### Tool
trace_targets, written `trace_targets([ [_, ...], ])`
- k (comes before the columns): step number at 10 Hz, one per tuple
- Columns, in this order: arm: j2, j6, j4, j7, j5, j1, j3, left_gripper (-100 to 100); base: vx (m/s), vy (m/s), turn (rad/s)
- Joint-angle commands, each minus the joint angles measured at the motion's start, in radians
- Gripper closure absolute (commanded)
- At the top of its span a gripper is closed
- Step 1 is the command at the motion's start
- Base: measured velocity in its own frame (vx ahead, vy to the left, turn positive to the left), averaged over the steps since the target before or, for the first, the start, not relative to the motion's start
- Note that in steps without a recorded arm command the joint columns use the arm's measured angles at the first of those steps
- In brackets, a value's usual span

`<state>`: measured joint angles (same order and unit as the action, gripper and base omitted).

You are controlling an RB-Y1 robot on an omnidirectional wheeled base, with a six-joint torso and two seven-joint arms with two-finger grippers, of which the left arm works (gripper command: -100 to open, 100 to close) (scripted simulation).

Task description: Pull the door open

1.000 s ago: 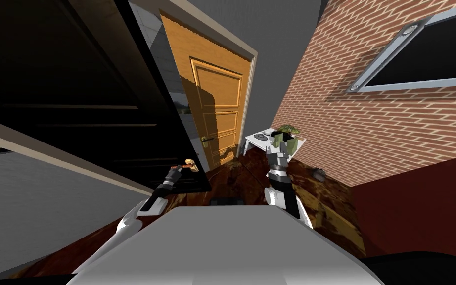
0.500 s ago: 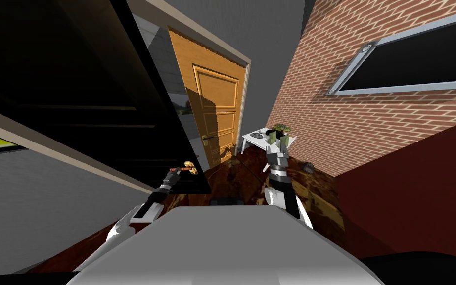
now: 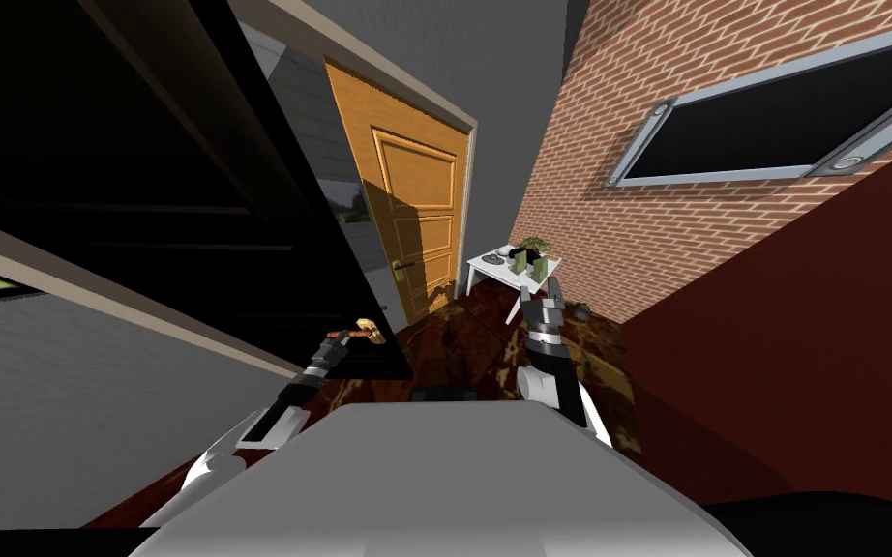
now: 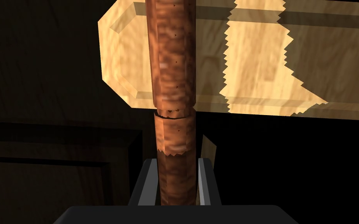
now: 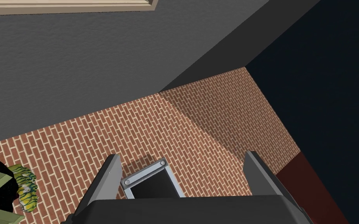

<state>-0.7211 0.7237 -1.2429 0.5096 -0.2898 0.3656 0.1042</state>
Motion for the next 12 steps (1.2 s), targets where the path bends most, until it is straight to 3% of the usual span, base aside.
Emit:
trace_targets([
  [1, -0.009, 0.036, 0.008, 0.012, 0.004, 0.011, 0.020, 100, -0.159, 0.067, -0.083],
  [4, -0.028, 0.074, 0.012, 0.027, 0.004, 0.030, 0.033, 100, -0.149, 0.049, -0.113],
  [5, -0.029, 0.064, 0.021, 0.025, 0.001, 0.023, 0.022, 100, -0.067, 0.024, -0.013],
  [6, -0.039, 0.089, 0.029, 0.033, 0.003, 0.033, 0.031, 100, -0.169, 0.061, -0.172],
  [12, -0.071, 0.170, 0.050, 0.060, 0.010, 0.058, 0.060, 100, -0.211, 0.085, -0.156],
])
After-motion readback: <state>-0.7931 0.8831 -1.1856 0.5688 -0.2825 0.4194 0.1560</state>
